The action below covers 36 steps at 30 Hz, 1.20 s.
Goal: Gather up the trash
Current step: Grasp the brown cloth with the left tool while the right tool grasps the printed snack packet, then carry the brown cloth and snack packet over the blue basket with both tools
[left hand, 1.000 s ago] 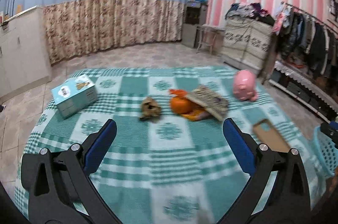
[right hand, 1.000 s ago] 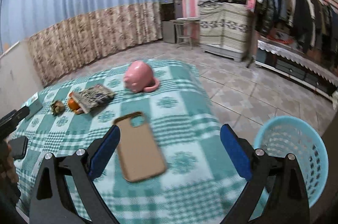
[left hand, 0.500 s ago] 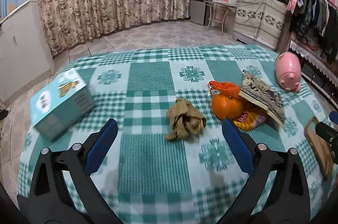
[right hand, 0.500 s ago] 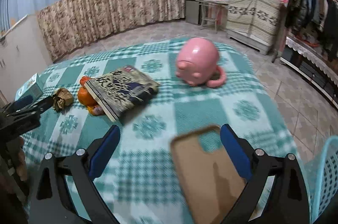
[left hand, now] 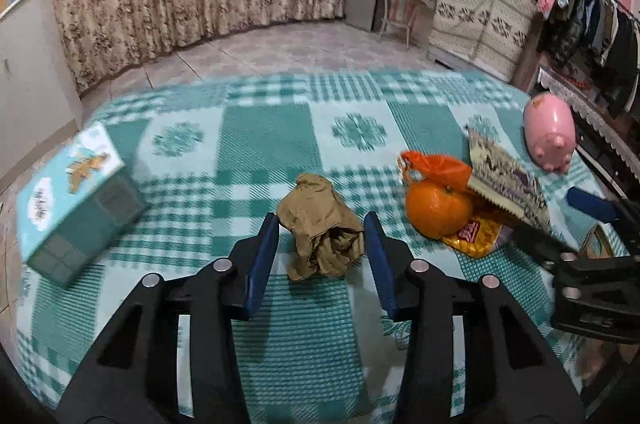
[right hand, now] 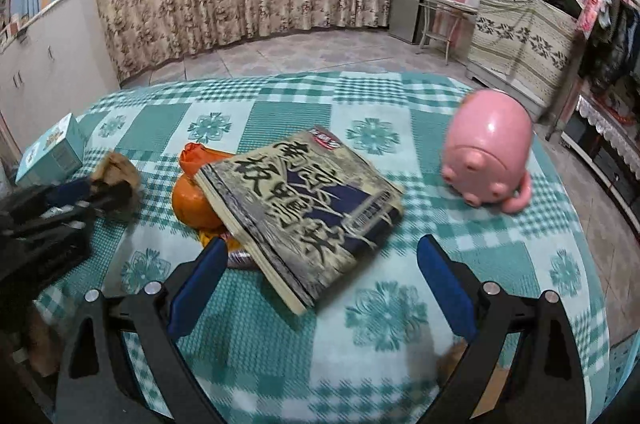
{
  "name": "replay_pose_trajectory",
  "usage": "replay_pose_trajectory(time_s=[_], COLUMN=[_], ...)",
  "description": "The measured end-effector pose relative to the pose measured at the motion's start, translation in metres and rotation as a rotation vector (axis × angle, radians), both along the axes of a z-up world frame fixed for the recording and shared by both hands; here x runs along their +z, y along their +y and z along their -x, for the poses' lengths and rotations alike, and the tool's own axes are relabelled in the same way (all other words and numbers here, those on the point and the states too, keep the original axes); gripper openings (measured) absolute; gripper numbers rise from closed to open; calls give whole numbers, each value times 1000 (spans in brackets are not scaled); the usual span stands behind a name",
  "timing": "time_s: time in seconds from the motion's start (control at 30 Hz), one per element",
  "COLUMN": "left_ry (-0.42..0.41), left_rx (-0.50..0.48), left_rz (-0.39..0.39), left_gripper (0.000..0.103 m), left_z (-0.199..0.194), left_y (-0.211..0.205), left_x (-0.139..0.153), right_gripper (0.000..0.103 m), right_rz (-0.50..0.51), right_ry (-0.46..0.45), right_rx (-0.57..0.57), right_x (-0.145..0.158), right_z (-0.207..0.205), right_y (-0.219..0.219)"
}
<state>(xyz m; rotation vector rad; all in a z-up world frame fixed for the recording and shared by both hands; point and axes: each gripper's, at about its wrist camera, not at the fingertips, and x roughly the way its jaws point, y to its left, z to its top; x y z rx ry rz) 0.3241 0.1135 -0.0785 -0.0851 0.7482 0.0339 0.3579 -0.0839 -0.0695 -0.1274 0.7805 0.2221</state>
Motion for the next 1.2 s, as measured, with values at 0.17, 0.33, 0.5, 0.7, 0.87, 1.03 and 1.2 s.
replay_pose_trajectory(time_s=[0.17,0.33,0.5,0.7,0.87,1.03,1.2], left_ry=[-33,-59,-91,-131,-188,-214,-236], left_rx=[13,7,-5,-56,-129,-230,-312], left_rz=[5,7,6,17,24,40,38], left_gripper=[43,43,43,43,43,43,43], left_z=[13,26,39,58,77,92,108], left_y=[6,0,-14,-49,-97,-153,-205], left_x=[17,32,48,69,89,100,106], right_gripper=[37,20,13,12,12,12,12], right_rz=[-46,-133,-215,-302,-301,-298,-303], right_ry=[58,27,-5,-52,-104,-159,-182], right_rx=[55,27,-20,-94,-160,-266,-379], right_x=[-4,10,30,54,76,90,90], right_z=[-9,3,25,78,133,188,232], right_y=[3,-25,-71,-138,-187,-237,-288])
